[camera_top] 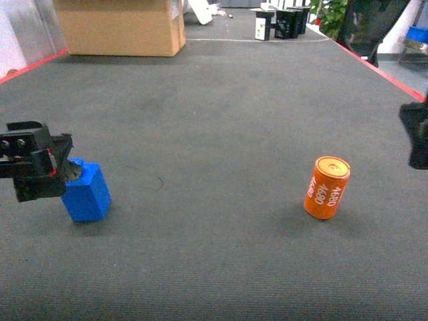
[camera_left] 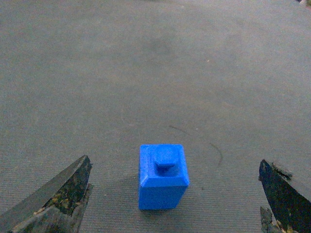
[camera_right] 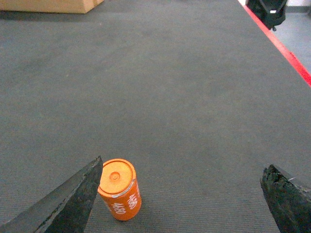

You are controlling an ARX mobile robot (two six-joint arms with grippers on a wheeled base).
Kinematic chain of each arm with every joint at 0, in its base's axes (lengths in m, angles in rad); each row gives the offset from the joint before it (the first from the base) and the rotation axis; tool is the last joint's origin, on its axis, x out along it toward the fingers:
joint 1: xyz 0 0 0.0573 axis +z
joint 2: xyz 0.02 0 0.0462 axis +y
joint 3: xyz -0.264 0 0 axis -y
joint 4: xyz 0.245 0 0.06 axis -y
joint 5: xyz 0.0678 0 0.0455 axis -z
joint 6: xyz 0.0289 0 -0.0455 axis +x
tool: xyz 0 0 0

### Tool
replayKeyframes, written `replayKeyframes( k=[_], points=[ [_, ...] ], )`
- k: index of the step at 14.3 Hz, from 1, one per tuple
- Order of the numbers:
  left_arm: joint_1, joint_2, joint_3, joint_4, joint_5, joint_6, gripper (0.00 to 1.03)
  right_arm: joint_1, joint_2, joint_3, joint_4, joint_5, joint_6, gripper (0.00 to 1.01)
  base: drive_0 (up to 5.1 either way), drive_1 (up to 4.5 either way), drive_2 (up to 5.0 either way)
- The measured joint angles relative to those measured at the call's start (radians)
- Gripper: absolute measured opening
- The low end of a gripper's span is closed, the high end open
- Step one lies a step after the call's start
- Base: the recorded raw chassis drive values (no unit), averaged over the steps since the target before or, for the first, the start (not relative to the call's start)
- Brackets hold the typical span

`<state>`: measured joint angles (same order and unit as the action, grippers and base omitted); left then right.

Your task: Sort blue parts and orange caps into right shelf containers

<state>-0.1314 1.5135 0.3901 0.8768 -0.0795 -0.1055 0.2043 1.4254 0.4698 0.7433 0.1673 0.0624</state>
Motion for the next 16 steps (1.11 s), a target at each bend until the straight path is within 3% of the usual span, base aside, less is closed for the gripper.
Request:
replayKeyframes(
  k=[7,16],
  points=[
    [0.004,0.321,0.201,0.018,-0.007,0.008,0.98,0.059,0.376,0.214,0.043,0.002,0.024,0.98,0.0,0.0,0.0],
    [-0.011,0.493,0.286,0.001,-0.014,0.032,0.98,0.064,0.556,0.301,0.056,0.004,0.053,0.98,0.0,0.0,0.0]
  ],
)
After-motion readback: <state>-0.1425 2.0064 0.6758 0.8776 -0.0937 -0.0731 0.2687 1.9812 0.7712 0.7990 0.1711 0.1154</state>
